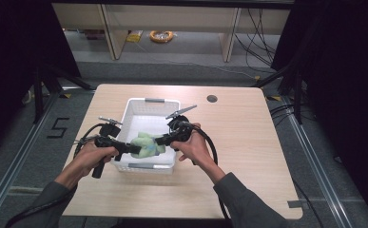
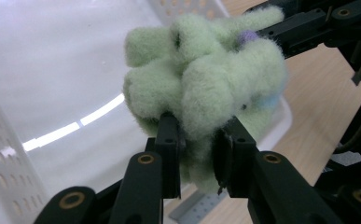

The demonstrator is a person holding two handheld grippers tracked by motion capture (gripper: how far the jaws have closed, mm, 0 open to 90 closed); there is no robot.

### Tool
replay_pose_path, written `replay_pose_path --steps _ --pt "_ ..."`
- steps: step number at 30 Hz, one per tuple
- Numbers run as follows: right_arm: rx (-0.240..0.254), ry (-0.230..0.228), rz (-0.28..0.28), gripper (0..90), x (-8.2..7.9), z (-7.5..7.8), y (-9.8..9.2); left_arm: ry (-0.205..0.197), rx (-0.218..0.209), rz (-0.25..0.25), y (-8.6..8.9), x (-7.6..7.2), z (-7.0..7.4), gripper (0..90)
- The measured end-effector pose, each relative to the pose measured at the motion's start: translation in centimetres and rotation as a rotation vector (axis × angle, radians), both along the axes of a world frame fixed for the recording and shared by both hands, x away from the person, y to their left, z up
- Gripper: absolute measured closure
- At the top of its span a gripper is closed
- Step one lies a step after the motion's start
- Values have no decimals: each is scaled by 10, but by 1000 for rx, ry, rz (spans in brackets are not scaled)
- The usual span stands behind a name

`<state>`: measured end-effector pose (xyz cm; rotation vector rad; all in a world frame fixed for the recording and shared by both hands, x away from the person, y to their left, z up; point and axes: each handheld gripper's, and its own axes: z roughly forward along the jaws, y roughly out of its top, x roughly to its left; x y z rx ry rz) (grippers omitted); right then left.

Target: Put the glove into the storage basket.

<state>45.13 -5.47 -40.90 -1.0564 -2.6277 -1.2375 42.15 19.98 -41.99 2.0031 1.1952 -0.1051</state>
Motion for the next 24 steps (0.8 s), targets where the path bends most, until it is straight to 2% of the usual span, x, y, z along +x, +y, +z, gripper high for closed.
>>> replay_pose_path --steps 7,8,9,10,11,12,14,15,16,21,23,24 --pt "-34 29 -25 755 12 -15 10 12 46 14 1 9 -8 718" --pt "-41 31 -25 755 13 -16 11 14 72 2 0 12 -9 718" --pt "-42 48 -31 755 13 -18 13 14 72 2 0 12 -9 718" --pt "-49 37 -26 755 15 -20 13 25 80 -6 -1 13 -11 718" --pt "-61 60 -40 755 14 -20 13 26 105 -25 0 15 -12 718" --pt "-71 68 -45 755 15 -21 14 34 113 -22 -2 16 -13 718" --pt "-77 39 -10 755 18 -26 15 43 140 -48 -3 17 -15 718" --pt "-77 39 -10 755 18 -26 15 43 140 -48 -3 17 -15 717" --pt "-95 83 -32 756 14 -28 16 51 154 -49 -4 18 -17 717" --pt "-110 91 -24 755 12 -34 18 72 156 -60 -5 18 -21 715" --pt "-114 90 -24 755 11 -34 18 68 157 -57 -6 18 -22 714" --pt "-118 96 -30 755 11 -34 18 74 172 -57 -6 19 -22 714"
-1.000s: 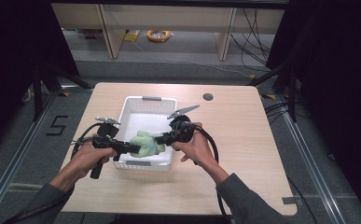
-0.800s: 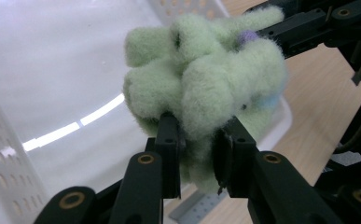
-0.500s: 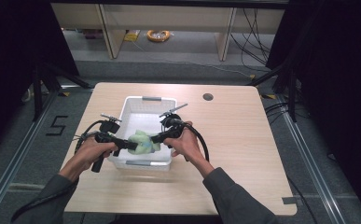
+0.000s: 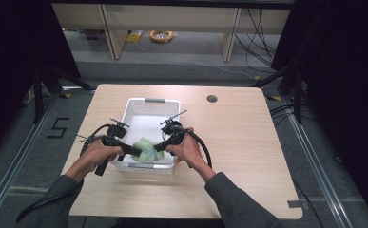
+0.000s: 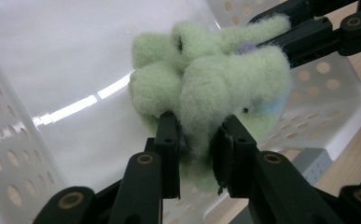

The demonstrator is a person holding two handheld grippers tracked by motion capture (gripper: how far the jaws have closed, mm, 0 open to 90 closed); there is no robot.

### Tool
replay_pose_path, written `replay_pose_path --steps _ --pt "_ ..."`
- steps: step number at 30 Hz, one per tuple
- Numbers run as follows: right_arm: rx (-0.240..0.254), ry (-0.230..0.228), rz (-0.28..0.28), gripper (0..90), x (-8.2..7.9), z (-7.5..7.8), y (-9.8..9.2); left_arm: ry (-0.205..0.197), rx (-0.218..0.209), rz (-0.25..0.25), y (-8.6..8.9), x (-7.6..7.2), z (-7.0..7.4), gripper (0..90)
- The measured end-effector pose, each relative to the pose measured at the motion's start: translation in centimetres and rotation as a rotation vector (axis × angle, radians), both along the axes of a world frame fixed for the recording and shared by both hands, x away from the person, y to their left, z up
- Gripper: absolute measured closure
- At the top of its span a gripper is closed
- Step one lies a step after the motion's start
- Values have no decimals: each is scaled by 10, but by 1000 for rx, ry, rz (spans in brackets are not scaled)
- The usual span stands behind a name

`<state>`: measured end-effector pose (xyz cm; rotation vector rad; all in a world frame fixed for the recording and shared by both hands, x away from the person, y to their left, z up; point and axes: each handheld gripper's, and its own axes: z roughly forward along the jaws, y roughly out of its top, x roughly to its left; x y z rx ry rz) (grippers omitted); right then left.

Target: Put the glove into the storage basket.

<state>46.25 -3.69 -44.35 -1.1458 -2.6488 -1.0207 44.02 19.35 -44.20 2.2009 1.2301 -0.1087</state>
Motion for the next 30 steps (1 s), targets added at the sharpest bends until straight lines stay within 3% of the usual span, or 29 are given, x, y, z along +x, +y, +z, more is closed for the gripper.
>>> replay_pose_path --steps 1,3,9,14,16,22,30 --pt "-8 15 -1 754 0 -1 0 4 -7 1 -1 1 -1 711" --pt "-15 -4 3 753 1 -3 1 7 0 4 -1 1 -2 708" --pt "-37 -1 -8 750 2 -5 3 11 13 15 -1 2 -6 689" --pt "-53 -3 -11 748 1 -6 6 -8 70 1 -4 1 -8 682" --pt "-59 -12 -6 747 2 -7 7 -1 72 4 -6 2 -9 672" --pt "-84 -18 -16 742 1 -7 10 -17 86 23 -5 3 -7 588" --pt "-98 -34 -17 721 1 -6 13 -109 88 69 -6 -3 8 517"
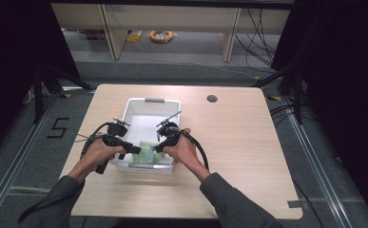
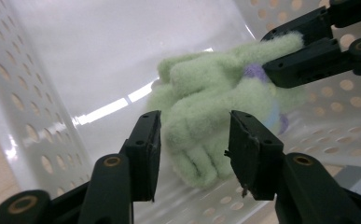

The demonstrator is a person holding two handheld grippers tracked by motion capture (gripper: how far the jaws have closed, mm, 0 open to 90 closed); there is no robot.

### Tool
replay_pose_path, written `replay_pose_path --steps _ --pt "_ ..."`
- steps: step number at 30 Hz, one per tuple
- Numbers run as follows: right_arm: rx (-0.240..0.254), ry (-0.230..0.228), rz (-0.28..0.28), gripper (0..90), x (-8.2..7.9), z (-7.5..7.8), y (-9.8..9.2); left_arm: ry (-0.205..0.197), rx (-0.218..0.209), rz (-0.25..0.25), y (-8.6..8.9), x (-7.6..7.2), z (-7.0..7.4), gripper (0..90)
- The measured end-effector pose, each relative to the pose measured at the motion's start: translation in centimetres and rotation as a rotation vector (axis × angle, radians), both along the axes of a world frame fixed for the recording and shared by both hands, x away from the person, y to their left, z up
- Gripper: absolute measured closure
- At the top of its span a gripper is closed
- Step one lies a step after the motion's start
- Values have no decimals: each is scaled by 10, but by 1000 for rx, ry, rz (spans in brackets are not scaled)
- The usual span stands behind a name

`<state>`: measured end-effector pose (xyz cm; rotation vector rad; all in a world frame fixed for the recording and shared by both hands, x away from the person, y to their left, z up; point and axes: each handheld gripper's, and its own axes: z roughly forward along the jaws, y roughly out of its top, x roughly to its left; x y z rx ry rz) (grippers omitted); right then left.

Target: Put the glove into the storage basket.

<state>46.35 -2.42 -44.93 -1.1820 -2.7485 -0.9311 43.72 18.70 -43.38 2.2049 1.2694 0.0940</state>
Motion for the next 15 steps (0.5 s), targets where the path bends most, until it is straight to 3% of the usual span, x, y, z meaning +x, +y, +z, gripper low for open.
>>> replay_pose_path --steps 7,11,12,13,15 --pt "-21 7 4 702 -1 1 1 -34 0 0 -5 -11 7 441" --pt "-31 3 7 684 -2 1 0 -53 -20 31 -5 -16 7 399" --pt "-34 -5 12 682 -1 1 0 -28 -26 21 -4 -16 9 393" --pt "-38 -9 15 682 -2 2 -1 -17 -58 38 -3 -16 9 386" --pt "-28 -1 12 680 -2 3 -2 -27 -55 43 -3 -18 10 377"
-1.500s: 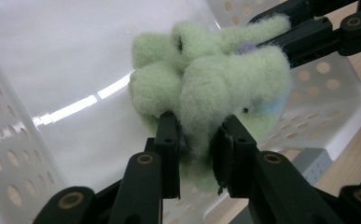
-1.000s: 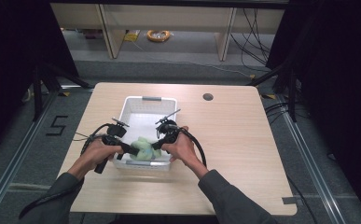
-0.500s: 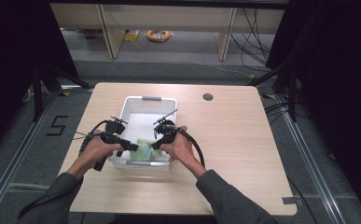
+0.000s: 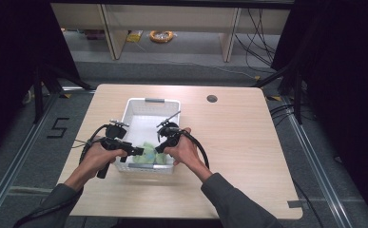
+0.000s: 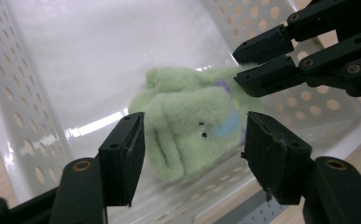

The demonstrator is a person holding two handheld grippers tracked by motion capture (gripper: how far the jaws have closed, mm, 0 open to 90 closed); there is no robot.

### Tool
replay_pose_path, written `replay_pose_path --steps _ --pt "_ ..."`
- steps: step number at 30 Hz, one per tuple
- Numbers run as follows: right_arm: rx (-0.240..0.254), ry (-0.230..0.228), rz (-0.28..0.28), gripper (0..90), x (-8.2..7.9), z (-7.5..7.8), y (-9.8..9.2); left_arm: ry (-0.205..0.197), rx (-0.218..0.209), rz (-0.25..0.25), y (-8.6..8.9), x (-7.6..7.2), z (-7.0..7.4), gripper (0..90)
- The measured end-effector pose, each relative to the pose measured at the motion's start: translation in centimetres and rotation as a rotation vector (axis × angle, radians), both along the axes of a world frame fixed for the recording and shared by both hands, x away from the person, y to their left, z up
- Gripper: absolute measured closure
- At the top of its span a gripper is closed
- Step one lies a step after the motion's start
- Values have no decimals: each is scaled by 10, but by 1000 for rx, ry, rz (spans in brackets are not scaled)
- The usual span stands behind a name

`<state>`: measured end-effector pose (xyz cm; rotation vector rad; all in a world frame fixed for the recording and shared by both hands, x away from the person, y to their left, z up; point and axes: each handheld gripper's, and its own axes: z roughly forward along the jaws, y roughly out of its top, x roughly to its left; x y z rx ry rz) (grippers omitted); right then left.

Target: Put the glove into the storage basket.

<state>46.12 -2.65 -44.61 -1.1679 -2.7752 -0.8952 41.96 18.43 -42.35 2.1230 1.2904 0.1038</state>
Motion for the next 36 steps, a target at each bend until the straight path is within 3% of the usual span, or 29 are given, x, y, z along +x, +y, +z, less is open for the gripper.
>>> replay_pose_path --steps 9,16,20,21,22,23,27,28,29,32,36 --pt "6 -32 -12 614 -1 10 -5 -38 -17 15 -2 -4 5 351" --pt "41 -62 -12 596 1 18 -14 -37 -29 12 -3 -10 6 323" --pt "59 -67 -5 593 -1 22 -18 -46 -39 28 -4 -12 5 317" --pt "64 -71 -5 593 -1 22 -19 -44 -33 6 -3 -12 5 316" --pt "55 -48 -25 588 -4 24 -20 -36 -29 10 -3 -12 5 313" --pt "70 -80 8 588 -3 23 -21 -39 -36 11 -2 -12 4 313" --pt "75 -70 2 580 -6 26 -23 -42 -53 19 -1 -13 4 310" --pt "82 -88 22 579 -6 26 -25 -42 -53 24 0 -13 5 308" --pt "77 -72 11 571 -7 26 -26 -42 -59 22 0 -14 5 305" --pt "104 -94 33 551 -7 27 -29 -49 -65 20 -1 -17 5 295" --pt "123 -105 20 505 -10 29 -34 -67 -86 17 -3 -22 5 285"
